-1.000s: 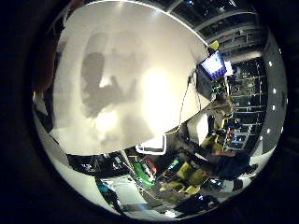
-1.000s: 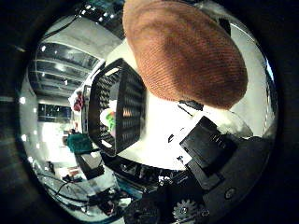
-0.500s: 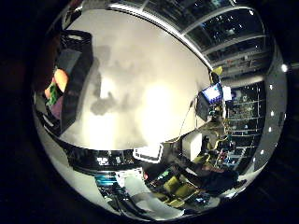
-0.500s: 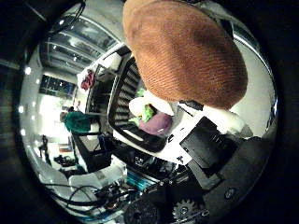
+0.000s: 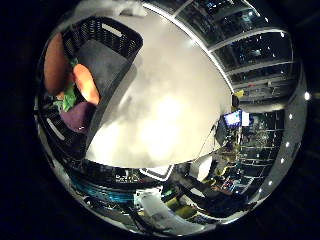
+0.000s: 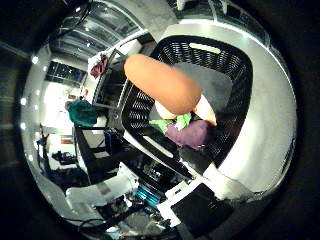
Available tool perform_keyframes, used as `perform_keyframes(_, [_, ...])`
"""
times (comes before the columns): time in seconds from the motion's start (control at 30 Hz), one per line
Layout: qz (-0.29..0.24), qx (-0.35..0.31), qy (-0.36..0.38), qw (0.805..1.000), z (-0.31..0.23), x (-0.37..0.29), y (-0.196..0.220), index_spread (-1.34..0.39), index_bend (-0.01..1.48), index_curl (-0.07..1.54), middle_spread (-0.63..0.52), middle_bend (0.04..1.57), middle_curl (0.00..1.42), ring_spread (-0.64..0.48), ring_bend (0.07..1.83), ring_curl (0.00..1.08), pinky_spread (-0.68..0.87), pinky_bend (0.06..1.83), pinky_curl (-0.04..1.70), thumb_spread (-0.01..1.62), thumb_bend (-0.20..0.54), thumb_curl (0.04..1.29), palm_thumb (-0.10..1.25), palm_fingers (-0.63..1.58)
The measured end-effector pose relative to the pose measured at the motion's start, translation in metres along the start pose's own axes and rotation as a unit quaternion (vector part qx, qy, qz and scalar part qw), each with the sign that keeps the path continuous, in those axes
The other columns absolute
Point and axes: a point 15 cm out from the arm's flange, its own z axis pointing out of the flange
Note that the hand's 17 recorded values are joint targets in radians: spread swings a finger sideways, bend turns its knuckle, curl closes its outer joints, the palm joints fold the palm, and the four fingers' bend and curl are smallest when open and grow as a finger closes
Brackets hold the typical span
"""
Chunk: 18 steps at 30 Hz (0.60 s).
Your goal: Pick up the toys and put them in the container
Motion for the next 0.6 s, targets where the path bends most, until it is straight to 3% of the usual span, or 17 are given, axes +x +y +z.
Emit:
perform_keyframes(0.37, [0.041, 0.031, 0.025, 0.998, -0.035, 0.091, -0.002, -0.48, 0.15, 0.21, 0.11, 0.22, 0.35, 0.20, 0.59, 0.25, 0.46, 0.85, 0.26, 0.95, -0.026, 0.36, 0.74, -0.01])
perform_keyframes(0.6, [0.070, -0.017, 0.038, 0.997, -0.039, 0.139, 0.062, -0.48, 0.16, 0.23, 0.10, 0.22, 0.34, 0.19, 0.55, 0.24, 0.45, 0.78, 0.24, 0.95, -0.026, 0.35, 0.75, 0.00])
